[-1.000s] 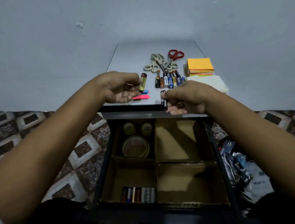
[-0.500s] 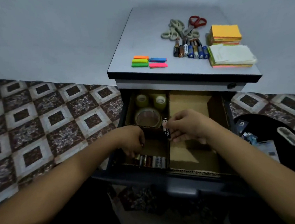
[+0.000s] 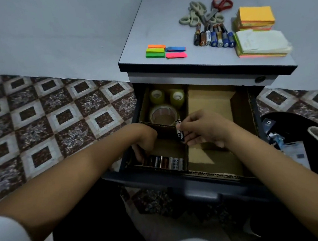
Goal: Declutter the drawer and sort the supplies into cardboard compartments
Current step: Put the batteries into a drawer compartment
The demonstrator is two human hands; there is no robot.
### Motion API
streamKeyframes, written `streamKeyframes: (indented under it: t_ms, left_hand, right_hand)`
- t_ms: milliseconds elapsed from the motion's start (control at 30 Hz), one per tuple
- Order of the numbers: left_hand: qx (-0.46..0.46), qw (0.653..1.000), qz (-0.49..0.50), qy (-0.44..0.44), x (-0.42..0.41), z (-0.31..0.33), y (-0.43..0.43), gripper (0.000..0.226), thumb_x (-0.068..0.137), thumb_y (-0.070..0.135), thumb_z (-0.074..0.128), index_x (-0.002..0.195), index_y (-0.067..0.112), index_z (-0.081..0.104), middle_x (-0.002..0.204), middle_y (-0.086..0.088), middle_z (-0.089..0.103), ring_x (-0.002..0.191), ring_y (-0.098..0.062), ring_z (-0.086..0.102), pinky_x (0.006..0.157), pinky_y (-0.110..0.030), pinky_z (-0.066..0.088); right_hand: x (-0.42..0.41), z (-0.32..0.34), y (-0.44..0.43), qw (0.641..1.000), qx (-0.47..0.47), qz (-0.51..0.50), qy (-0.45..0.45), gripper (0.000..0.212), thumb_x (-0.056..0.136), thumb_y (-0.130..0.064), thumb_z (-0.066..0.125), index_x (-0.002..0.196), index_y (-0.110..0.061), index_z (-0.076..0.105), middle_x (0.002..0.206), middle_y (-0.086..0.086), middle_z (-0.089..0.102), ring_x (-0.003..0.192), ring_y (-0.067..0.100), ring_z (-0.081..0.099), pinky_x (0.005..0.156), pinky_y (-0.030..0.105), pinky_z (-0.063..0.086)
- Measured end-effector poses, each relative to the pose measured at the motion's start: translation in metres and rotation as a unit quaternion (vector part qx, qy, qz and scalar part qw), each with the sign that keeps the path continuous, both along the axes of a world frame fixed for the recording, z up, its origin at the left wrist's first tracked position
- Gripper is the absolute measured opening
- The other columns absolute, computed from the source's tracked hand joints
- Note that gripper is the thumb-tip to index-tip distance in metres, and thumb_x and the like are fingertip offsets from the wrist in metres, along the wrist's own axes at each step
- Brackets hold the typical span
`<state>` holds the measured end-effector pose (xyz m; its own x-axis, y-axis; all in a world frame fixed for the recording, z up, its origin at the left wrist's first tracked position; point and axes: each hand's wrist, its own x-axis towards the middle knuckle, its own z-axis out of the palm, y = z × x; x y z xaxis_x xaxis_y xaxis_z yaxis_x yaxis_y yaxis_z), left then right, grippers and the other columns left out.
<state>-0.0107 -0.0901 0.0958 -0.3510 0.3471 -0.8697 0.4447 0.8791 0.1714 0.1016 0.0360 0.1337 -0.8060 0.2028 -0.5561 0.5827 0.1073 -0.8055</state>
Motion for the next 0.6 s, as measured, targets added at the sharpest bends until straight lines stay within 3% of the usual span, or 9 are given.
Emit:
streamKeyframes:
  t_ms: [67, 133, 233, 333, 433, 533, 600]
  left_hand:
    - [0.037, 0.999, 0.009, 0.007, -0.005, 0.008, -0.005, 0.022, 0.093, 0.000, 0.049, 0.111, -0.009, 0.055, 0.105, -0.016, 0.064, 0.073, -0.017, 0.069, 0.050, -0.019, 0.055]
    - [0.105, 0.994, 0.011, 0.023, -0.011, 0.019, -0.014, 0.023, 0.094, 0.008, 0.050, 0.114, 0.003, 0.060, 0.086, -0.004, 0.066, 0.065, -0.010, 0.064, 0.048, -0.016, 0.051]
    - [0.243, 0.963, 0.019, 0.114, -0.015, 0.030, -0.033, 0.016, 0.094, 0.019, 0.052, 0.108, 0.019, 0.060, 0.082, 0.007, 0.062, 0.065, -0.005, 0.057, 0.049, -0.012, 0.042]
    - [0.387, 0.879, 0.089, 0.263, -0.015, 0.014, -0.050, 0.021, 0.094, 0.021, 0.051, 0.113, 0.017, 0.062, 0.095, 0.005, 0.059, 0.084, -0.009, 0.054, 0.064, -0.016, 0.039]
    - [0.437, 0.820, 0.108, 0.353, -0.014, -0.016, -0.055, 0.030, 0.095, 0.020, 0.050, 0.124, 0.011, 0.056, 0.117, -0.008, 0.053, 0.110, -0.020, 0.050, 0.085, -0.022, 0.034]
    - [0.428, 0.824, 0.147, 0.341, -0.010, -0.036, -0.054, 0.043, 0.098, 0.021, 0.043, 0.139, 0.008, 0.041, 0.141, -0.010, 0.040, 0.130, -0.022, 0.037, 0.098, -0.020, 0.028]
    - [0.421, 0.836, 0.163, 0.311, -0.009, -0.043, -0.053, 0.047, 0.100, 0.024, 0.038, 0.145, 0.011, 0.031, 0.149, -0.008, 0.032, 0.137, -0.021, 0.031, 0.105, -0.026, 0.028]
  right_hand:
    - [-0.001, -0.003, 0.000, 1.000, 0.006, 0.005, -0.004, 0.007, 0.089, -0.016, 0.060, 0.088, -0.010, 0.057, 0.078, 0.007, 0.059, 0.064, 0.014, 0.059, 0.062, 0.023, 0.054]
    - [-0.001, -0.006, -0.003, 1.000, 0.009, 0.019, 0.003, 0.005, 0.089, -0.016, 0.060, 0.090, -0.012, 0.057, 0.079, 0.006, 0.059, 0.064, 0.013, 0.059, 0.060, 0.022, 0.054]
    - [-0.003, -0.014, -0.012, 0.998, -0.008, 0.048, 0.032, 0.011, 0.089, -0.011, 0.060, 0.097, -0.017, 0.056, 0.081, 0.004, 0.060, 0.063, 0.012, 0.059, 0.060, 0.024, 0.055]
    - [-0.011, -0.027, -0.028, 0.995, 0.031, 0.091, 0.039, 0.017, 0.087, -0.012, 0.063, 0.102, -0.017, 0.056, 0.083, 0.006, 0.062, 0.065, 0.014, 0.060, 0.066, 0.031, 0.057]
    - [-0.026, -0.049, -0.046, 0.992, 0.067, 0.102, 0.036, 0.016, 0.086, -0.013, 0.065, 0.098, -0.016, 0.055, 0.080, 0.008, 0.062, 0.063, 0.015, 0.059, 0.051, 0.024, 0.051]
    - [-0.042, -0.073, -0.057, 0.983, 0.132, 0.121, 0.046, 0.016, 0.084, -0.017, 0.067, 0.094, -0.014, 0.055, 0.075, 0.002, 0.059, 0.060, 0.013, 0.054, 0.051, 0.022, 0.043]
    - [-0.048, -0.084, -0.061, 0.972, 0.183, 0.138, 0.051, 0.019, 0.083, -0.018, 0.069, 0.098, -0.011, 0.060, 0.085, 0.004, 0.061, 0.066, 0.012, 0.054, 0.052, 0.021, 0.039]
